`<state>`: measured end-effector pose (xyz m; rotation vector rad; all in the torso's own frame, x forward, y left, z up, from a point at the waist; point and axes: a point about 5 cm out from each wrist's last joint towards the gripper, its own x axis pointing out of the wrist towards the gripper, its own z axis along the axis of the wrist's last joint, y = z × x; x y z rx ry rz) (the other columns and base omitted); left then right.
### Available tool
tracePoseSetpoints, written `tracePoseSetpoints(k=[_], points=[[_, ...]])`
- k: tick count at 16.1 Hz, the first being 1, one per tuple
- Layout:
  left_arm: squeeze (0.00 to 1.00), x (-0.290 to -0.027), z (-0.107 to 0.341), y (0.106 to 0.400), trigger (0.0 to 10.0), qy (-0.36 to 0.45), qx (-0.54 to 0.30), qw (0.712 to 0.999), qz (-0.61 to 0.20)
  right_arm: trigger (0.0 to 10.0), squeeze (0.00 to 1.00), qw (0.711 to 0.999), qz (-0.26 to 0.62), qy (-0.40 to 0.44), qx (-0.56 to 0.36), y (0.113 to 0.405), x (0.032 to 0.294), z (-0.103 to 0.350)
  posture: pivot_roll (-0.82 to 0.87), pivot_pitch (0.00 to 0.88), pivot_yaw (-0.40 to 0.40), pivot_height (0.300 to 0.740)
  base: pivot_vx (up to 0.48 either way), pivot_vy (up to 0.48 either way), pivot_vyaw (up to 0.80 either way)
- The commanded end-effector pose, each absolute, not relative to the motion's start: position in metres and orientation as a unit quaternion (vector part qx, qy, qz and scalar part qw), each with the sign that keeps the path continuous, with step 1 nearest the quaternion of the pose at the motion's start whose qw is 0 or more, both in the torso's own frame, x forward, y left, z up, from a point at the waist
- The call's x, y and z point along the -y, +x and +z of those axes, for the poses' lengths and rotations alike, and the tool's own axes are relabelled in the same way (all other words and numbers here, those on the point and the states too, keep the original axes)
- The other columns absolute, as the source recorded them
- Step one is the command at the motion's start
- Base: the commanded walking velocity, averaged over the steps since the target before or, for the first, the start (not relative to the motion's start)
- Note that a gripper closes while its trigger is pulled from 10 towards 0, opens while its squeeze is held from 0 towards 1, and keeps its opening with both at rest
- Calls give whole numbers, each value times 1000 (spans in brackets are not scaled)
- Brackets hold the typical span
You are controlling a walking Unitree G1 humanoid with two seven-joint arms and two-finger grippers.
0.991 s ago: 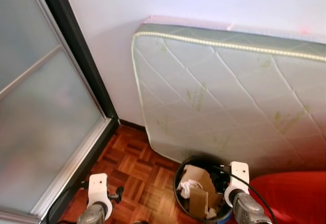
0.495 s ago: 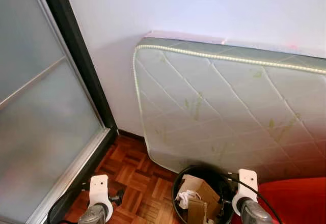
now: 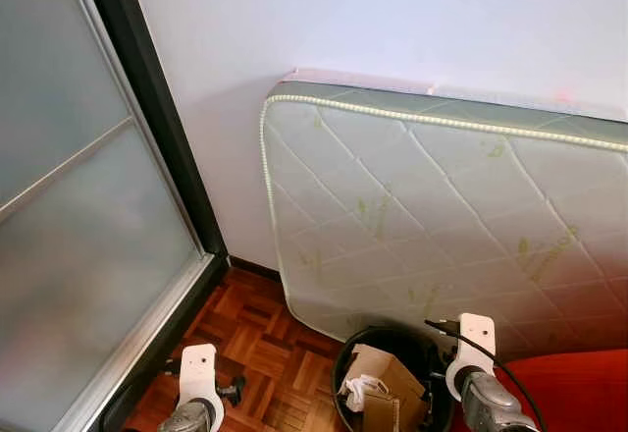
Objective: Clean up the room
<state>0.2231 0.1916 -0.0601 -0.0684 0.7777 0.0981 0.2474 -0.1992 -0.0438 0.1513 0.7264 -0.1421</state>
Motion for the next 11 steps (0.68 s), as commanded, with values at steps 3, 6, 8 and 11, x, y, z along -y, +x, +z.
tracePoseSetpoints(k=[3,6,8,11], points=[[0,-194,-62,221,10000,-22,-394,917,50,10000,0,924,-74,70,-369,245,200,-46,-11,0,30,740,0,0,0],[0,-193,-60,224,10000,-17,-389,920,49,10000,0,926,-74,65,-364,246,201,-45,-2,0,26,740,0,0,0],[0,-196,-55,229,10000,-20,-362,930,53,10000,0,935,-72,68,-340,254,200,-38,-3,0,28,740,0,0,0],[0,-203,-27,260,10000,-28,-267,962,54,10000,0,957,-66,68,-274,281,202,-14,1,0,22,740,0,0,0]])
